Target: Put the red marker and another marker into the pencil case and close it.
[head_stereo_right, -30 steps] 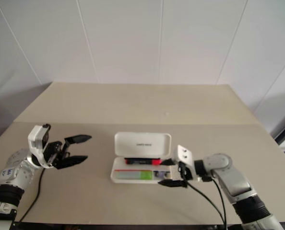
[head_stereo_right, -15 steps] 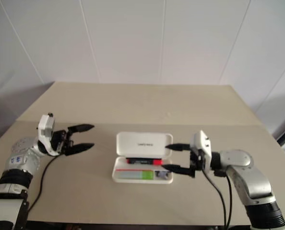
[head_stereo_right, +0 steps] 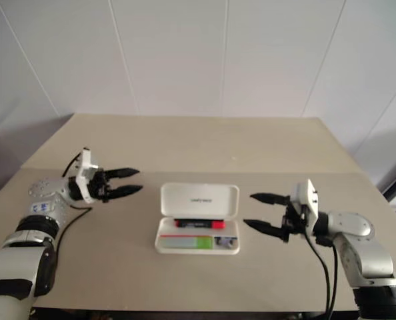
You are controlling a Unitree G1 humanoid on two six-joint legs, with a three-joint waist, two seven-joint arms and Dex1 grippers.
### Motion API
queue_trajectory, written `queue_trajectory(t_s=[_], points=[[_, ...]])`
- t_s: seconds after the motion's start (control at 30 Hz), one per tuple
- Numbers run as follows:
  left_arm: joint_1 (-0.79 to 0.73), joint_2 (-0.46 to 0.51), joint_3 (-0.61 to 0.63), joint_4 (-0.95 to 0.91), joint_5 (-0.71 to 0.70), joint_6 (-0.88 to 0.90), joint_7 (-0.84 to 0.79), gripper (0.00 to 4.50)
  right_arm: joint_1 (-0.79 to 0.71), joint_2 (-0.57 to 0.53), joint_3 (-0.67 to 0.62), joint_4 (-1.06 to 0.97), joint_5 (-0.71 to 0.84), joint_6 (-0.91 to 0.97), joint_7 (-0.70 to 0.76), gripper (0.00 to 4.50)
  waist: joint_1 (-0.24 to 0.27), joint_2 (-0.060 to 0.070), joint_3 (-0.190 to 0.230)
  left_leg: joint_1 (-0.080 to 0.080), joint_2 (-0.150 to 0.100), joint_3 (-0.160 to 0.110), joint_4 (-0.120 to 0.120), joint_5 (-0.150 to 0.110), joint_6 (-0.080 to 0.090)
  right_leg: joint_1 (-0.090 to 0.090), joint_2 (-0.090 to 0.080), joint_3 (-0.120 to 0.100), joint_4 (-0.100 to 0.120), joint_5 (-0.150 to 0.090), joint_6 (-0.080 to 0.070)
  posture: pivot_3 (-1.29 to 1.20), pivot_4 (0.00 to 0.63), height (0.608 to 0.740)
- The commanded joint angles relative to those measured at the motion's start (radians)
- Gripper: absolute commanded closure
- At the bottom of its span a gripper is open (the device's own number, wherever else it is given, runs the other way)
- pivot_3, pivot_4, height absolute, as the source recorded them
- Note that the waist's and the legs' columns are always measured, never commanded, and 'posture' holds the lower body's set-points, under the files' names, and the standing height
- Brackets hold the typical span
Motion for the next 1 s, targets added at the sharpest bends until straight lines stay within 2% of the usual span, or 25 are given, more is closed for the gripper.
queue_trajectory(t_s=[0.03,0.17,0.2,0.4,0.57,0.73,1.0], points=[[-0.030,-0.012,0.003,0.014,0.047,-0.022,0.020,3.03,-0.001,-0.016,-0.025,-0.014,0.006,-0.016,-0.007,0.00,0.001,0.000,0.000,0.000,0.000,0.000,0.000,0.000,0.000,0.000,0.000,0.000,0.000,0.000,0.000,0.00,0.150,0.740],[-0.041,-0.028,-0.022,0.035,0.118,-0.050,0.046,4.37,0.009,-0.027,-0.041,-0.009,0.016,-0.023,0.009,0.00,0.001,0.000,0.000,0.000,0.000,0.000,0.000,0.000,0.000,0.000,0.000,0.000,0.000,0.000,0.000,0.00,0.150,0.740],[-0.043,-0.033,-0.034,0.041,0.140,-0.066,0.052,4.45,0.011,-0.029,-0.051,-0.002,0.036,-0.025,0.031,0.00,0.001,0.000,0.000,0.000,0.000,0.000,0.000,0.000,0.000,0.000,0.000,0.000,0.000,0.000,0.000,0.00,0.150,0.740],[-0.077,-0.074,-0.059,0.080,0.230,-0.112,0.151,4.45,0.001,-0.046,-0.070,0.070,0.043,-0.047,0.087,0.00,0.002,0.000,0.000,0.000,0.000,0.000,0.001,0.000,0.000,0.000,0.000,0.000,0.000,0.001,0.001,0.00,0.150,0.740],[-0.128,-0.131,-0.025,0.106,0.227,-0.060,0.174,4.45,-0.007,-0.090,-0.091,0.181,0.043,-0.096,0.170,0.00,0.002,0.000,0.000,-0.001,-0.001,0.000,0.001,0.000,0.000,0.000,0.000,0.000,0.000,0.001,0.002,0.00,0.150,0.740],[-0.169,-0.162,0.034,0.114,0.187,-0.002,0.115,4.45,-0.029,-0.114,-0.111,0.254,0.076,-0.098,0.245,0.00,-0.002,0.000,0.000,-0.001,-0.001,0.000,0.001,0.000,0.000,0.000,0.000,0.000,0.000,0.001,0.002,0.00,0.150,0.740],[-0.182,-0.175,0.051,0.092,0.181,0.043,-0.104,4.45,-0.090,-0.139,-0.110,0.366,0.061,-0.110,0.316,0.00,-0.001,0.001,0.001,-0.001,-0.001,0.000,0.001,0.000,0.000,0.000,0.000,0.000,0.000,0.001,0.002,0.00,0.150,0.740]])
